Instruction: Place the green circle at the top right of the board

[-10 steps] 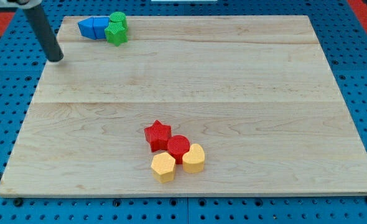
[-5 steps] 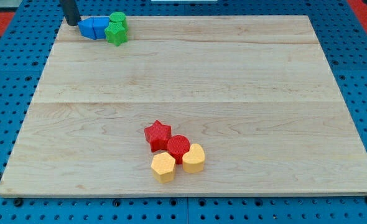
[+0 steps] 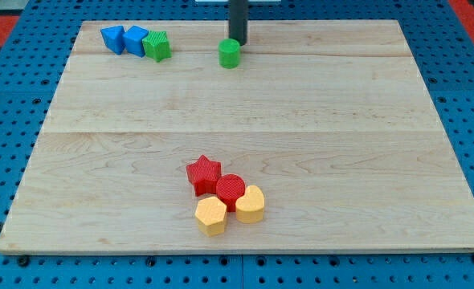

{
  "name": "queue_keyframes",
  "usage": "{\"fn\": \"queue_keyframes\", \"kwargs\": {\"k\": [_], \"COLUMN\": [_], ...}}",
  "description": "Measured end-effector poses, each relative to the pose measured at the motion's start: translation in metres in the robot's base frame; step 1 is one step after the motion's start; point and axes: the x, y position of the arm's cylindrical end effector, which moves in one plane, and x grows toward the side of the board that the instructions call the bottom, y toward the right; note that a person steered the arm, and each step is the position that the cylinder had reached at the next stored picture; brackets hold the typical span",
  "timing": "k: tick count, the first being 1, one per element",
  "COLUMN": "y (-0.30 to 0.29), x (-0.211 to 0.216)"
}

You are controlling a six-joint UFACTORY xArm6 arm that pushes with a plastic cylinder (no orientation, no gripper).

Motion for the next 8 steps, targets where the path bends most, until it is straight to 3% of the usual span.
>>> {"fn": "queue_keyframes", "kwargs": {"k": [2, 3, 4, 6, 7, 8], "y": [-0.064, 0.059, 0.102, -0.021, 0.005, 0.082], "x": [0.025, 0.015, 0.021, 0.067, 0.100, 0.088]}}
